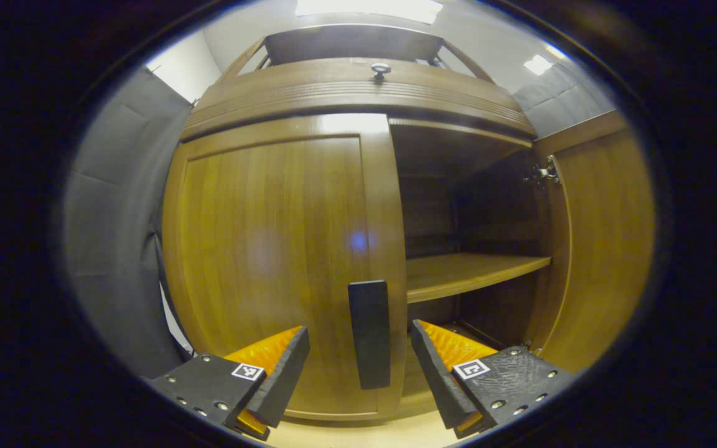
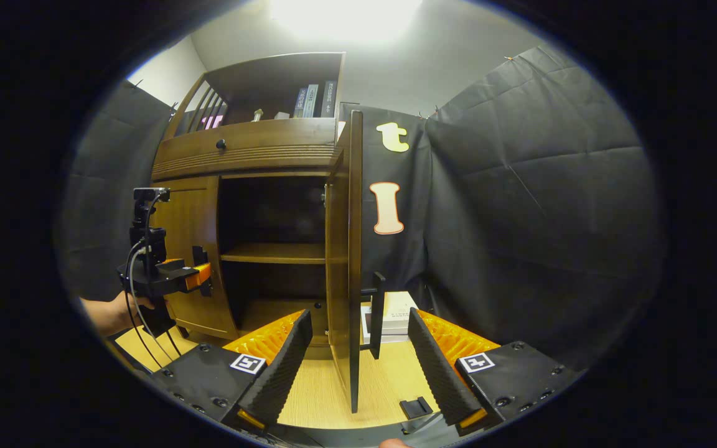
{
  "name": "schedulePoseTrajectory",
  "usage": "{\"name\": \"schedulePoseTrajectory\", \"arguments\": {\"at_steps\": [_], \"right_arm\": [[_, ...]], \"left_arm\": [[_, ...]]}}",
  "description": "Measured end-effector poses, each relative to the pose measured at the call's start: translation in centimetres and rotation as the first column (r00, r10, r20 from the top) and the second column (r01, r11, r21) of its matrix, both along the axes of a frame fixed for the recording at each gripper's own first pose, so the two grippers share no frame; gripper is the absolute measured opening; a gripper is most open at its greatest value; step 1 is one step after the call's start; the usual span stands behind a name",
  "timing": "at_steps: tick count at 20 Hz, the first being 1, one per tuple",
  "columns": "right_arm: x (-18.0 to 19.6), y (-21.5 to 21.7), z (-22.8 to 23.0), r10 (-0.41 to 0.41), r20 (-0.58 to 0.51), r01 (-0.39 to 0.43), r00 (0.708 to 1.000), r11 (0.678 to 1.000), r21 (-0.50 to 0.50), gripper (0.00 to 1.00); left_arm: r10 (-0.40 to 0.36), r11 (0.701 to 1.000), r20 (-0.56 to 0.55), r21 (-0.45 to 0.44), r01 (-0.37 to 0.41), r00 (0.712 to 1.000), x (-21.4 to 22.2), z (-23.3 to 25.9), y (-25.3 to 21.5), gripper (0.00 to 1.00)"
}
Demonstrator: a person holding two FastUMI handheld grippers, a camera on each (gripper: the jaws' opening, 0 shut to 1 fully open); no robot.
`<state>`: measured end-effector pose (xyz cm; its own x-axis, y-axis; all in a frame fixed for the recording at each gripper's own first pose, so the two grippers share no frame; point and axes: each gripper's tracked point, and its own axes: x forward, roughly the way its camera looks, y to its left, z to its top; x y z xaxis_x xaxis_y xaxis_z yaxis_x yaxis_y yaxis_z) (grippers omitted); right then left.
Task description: Open the right door of the double-door shoe cabinet with the right hand, and open the left door with the left hand.
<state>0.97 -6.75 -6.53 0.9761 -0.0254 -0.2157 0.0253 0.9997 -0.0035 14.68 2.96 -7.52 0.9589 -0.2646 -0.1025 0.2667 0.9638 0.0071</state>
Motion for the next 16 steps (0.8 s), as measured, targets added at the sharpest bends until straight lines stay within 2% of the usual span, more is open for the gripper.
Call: {"name": "schedulePoseTrajectory", "arguments": {"at_steps": [1,4,5,8,11,13,14,16], "right_arm": [[-0.1,0.1,-0.3,-0.003,-0.007,0.003,1.000,1.000,-0.007,0.97],[-0.1,0.5,-0.7,-0.008,-0.020,0.008,1.000,1.000,-0.021,0.97],[-0.1,0.6,-0.8,-0.004,-0.020,0.003,1.000,1.000,-0.022,0.93],[0.0,1.1,-1.0,0.007,-0.027,-0.008,1.000,0.999,-0.038,0.97],[0.1,1.7,-1.2,0.032,-0.031,-0.033,0.999,0.999,-0.036,0.98],[0.1,1.9,-1.3,0.045,-0.027,-0.047,0.999,0.998,-0.040,0.98],[0.2,2.0,-1.2,0.051,-0.023,-0.052,0.998,0.998,-0.040,0.94],[0.0,2.1,-1.2,0.062,-0.017,-0.063,0.998,0.997,-0.033,0.98]], "left_arm": [[-0.003,1.000,-0.010,-0.002,0.003,1.000,0.0,-0.3,0.0,0.95],[-0.007,1.000,-0.029,-0.002,0.007,1.000,0.2,-0.8,-0.2,0.95],[-0.005,1.000,-0.031,-0.005,0.005,1.000,0.2,-0.6,-0.2,0.95],[0.003,1.000,-0.029,-0.009,-0.003,1.000,0.7,-0.3,-0.8,0.72],[-0.019,0.999,-0.030,-0.030,0.018,0.999,0.5,-1.2,-0.8,0.70],[-0.022,1.000,-0.031,-0.014,0.021,0.999,0.6,-1.3,-1.2,0.40],[-0.005,1.000,-0.028,-0.019,0.004,1.000,0.6,-1.3,-1.2,0.37],[-0.002,1.000,-0.043,-0.025,0.001,0.999,0.2,-1.2,-1.0,0.32]]}}
